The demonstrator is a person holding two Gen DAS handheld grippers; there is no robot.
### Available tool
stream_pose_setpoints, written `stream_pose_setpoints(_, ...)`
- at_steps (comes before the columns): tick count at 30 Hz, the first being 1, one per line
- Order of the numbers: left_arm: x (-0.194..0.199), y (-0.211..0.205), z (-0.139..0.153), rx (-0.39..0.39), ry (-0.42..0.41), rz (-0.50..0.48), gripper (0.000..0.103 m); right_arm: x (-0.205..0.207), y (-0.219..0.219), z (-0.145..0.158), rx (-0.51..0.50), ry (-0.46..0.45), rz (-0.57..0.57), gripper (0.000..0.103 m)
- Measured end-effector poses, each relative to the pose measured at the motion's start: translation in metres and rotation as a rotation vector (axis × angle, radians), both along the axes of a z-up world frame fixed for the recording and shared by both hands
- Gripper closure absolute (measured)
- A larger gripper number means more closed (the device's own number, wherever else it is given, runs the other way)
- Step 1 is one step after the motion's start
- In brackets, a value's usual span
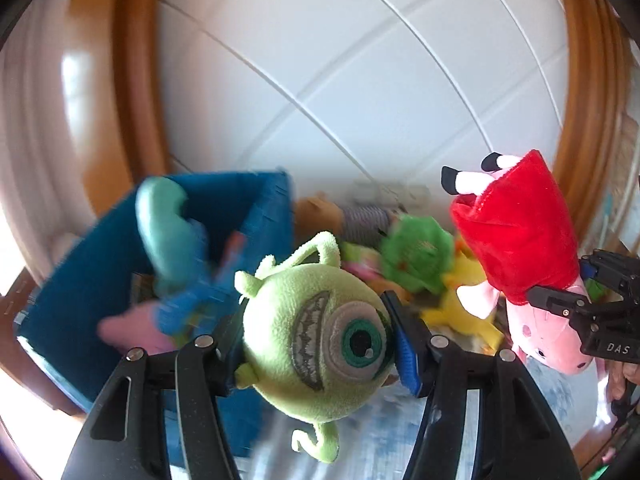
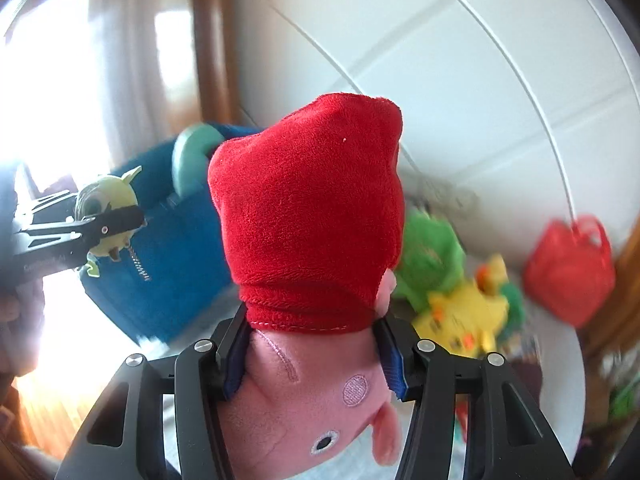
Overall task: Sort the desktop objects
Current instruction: 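Carry Mike Wazowski and Peppa Pig over the blue crate and open both grippers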
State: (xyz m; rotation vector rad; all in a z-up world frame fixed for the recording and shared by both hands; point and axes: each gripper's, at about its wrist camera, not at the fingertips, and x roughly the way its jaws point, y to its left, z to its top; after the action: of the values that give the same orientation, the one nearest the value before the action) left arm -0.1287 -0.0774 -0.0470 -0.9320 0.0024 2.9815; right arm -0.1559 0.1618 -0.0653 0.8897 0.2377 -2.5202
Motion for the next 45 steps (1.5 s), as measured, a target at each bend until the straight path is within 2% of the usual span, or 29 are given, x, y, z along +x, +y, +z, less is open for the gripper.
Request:
stream_pose_setpoints(9,0.003,-0.149,0.041,-0.037,0.039,0.060,0.045,-0.012,-0.169,0.046,0.003,0.095,0.112,0.050)
stream_pose_setpoints(13,-0.007,-0.204,0.048,-0.039,0.046,0.062,0.045,-0.031,-0.237,0.047,-0.002,0.088,0.118,0.050)
stream_pose_setpoints(17,-0.023,-0.247,0.048,-0.038,0.032,0.054,0.045,-0.060,-0.284,0.042,-0.029,0.053,0.099,0.050)
stream_pose_setpoints(21,-0.038,-0.269,0.043,-0.033,0.021,0.043,0.045,-0.081,-0.324,0.040,-0.029,0.033,0.086,0.050)
stream_pose_setpoints(25,-0.046,-0.285,0.034,-0.029,0.005,0.035,0.045,-0.097,-0.348,0.038,-0.034,0.015,0.063,0.050)
stream_pose_setpoints(32,-0.063,-0.307,0.028,-0.025,-0.003,0.017,0.044,-0.120,-0.360,0.031,-0.043,-0.006,0.015,0.049)
stream_pose_setpoints(34,-0.068,-0.310,0.028,-0.028,-0.001,0.015,0.039,-0.122,-0.358,0.032,-0.044,-0.002,-0.003,0.038)
stream_pose_setpoints(35,-0.071,-0.309,0.027,-0.037,-0.006,0.022,0.025,-0.126,-0.358,0.032,-0.039,-0.002,-0.012,0.034)
stream_pose_setpoints(36,-0.074,-0.308,0.026,-0.045,-0.008,0.028,0.002,-0.129,-0.358,0.031,-0.035,0.000,-0.020,0.026)
stream_pose_setpoints(37,-0.076,-0.309,0.025,-0.048,-0.004,0.035,0.000,-0.131,-0.357,0.030,-0.031,0.007,-0.031,0.018)
stream_pose_setpoints(38,-0.076,-0.310,0.024,-0.047,0.004,0.038,0.000,-0.133,-0.357,0.030,-0.029,0.017,-0.043,0.014)
stream_pose_setpoints(45,-0.080,-0.313,0.013,-0.036,-0.017,0.034,0.000,-0.131,-0.349,0.030,-0.032,0.030,-0.059,0.013)
